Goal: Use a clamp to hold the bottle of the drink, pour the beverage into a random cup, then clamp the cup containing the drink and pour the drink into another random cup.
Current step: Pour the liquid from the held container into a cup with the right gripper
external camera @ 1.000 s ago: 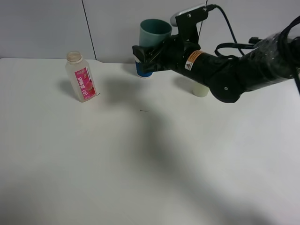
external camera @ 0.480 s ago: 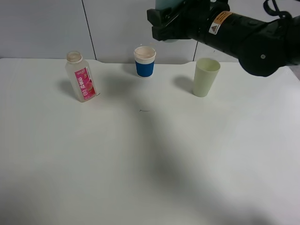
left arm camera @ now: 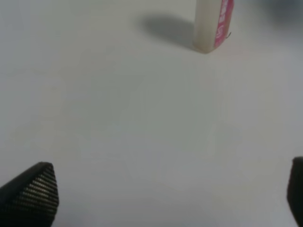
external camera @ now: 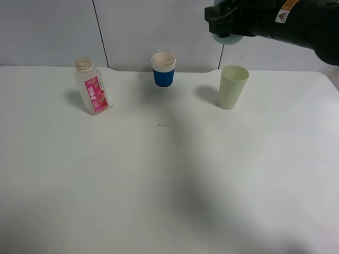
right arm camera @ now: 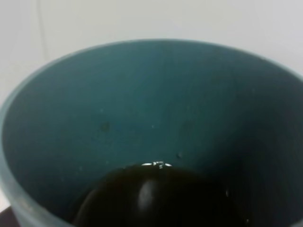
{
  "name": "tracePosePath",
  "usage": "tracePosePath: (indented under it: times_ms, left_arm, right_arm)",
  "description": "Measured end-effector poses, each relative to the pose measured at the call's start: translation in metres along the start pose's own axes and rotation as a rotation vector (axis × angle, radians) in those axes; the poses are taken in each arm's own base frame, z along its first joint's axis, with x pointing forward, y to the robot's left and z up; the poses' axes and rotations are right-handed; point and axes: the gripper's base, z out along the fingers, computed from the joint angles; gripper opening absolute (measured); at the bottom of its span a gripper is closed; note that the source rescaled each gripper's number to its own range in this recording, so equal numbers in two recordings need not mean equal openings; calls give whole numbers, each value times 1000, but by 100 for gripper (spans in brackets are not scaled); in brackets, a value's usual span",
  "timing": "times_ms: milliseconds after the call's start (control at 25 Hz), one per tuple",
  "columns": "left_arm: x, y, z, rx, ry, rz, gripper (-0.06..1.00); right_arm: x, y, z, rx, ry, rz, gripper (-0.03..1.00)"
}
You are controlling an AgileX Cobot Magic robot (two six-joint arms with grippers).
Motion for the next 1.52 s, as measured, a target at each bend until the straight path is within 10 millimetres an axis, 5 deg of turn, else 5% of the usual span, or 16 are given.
tracePosePath:
  times_ms: [600,1000,1280,1520]
  left_arm:
    - [0,0,0,0,0,0,93]
    - [0,0,0,0,0,0,93]
    - [0,0,0,0,0,0,93]
    - [0,0,0,0,0,0,93]
  right_arm:
    - [11,-61,-66,211,18,40,0]
    - [25,-89,-81,325,136,20,0]
    - [38,-97,-67,326,207,14,0]
    - [33,-98,-32,286,249,-24,0]
